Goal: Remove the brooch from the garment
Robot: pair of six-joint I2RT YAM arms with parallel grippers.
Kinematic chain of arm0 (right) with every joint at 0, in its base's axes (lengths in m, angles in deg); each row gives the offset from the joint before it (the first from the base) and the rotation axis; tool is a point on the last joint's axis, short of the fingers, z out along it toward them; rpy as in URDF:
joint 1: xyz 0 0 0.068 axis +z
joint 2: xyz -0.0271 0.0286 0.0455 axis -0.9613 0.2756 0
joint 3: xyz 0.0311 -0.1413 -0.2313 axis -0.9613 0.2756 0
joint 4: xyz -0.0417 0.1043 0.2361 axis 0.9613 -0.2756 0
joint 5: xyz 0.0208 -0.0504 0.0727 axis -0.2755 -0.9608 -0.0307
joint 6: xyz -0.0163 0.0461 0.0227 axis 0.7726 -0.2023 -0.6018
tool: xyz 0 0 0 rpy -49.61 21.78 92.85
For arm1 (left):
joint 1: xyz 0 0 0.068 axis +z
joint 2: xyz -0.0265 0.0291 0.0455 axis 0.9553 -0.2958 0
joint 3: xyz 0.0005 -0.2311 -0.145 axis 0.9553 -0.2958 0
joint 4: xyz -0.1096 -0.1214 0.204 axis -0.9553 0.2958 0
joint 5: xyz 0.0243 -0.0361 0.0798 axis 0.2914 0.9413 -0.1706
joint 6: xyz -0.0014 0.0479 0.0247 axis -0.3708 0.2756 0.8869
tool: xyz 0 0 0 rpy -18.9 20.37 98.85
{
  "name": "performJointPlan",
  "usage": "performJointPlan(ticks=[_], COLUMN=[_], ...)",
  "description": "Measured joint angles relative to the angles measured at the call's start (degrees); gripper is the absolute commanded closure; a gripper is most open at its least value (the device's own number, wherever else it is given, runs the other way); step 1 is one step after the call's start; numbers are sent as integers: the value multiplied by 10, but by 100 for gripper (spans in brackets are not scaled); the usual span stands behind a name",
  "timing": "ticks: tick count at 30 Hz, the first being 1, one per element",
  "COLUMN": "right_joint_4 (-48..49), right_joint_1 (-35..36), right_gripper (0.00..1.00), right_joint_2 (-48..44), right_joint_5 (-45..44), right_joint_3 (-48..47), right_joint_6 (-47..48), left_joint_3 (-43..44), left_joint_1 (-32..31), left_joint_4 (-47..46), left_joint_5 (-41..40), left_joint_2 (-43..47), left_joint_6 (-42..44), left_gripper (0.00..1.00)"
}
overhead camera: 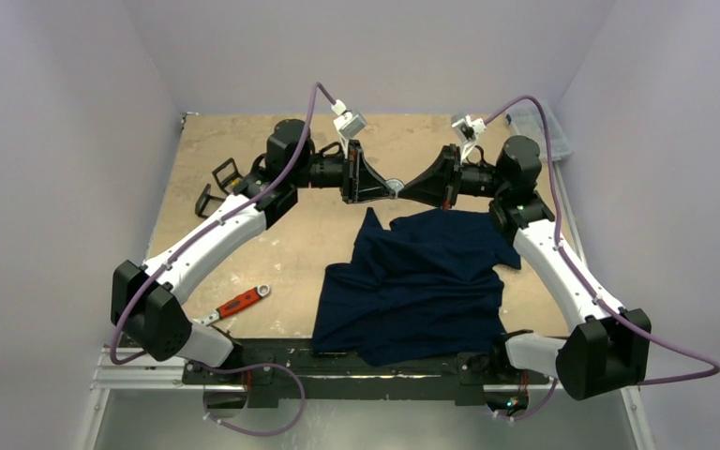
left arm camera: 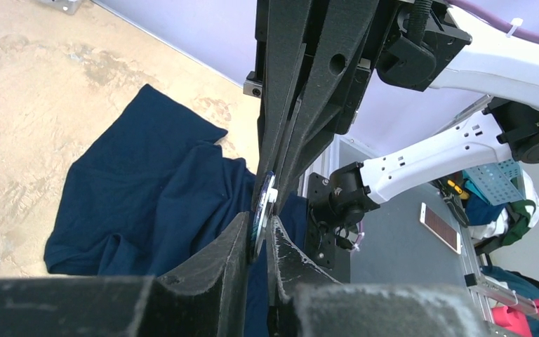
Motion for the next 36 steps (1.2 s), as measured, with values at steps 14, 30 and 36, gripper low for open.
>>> performJointPlan(ticks=[14, 30, 36], right_joint_4=[-26, -122, -135], right_joint_1=[0, -1, -2], right_gripper=[100, 100, 100], right_joint_2=[0, -2, -4], right_joint_5=[0, 0, -1], right_joint_3=[1, -7, -7], right_joint_6=[48, 157, 171], left_joint_3=[8, 33, 47], left_joint_1=[-1, -8, -10], left_joint_4=[16, 71, 92], left_joint_5=[7, 7, 9], left_joint_2=[-15, -43, -51], left_joint_6=[7, 16, 31], left_gripper=[98, 100, 93])
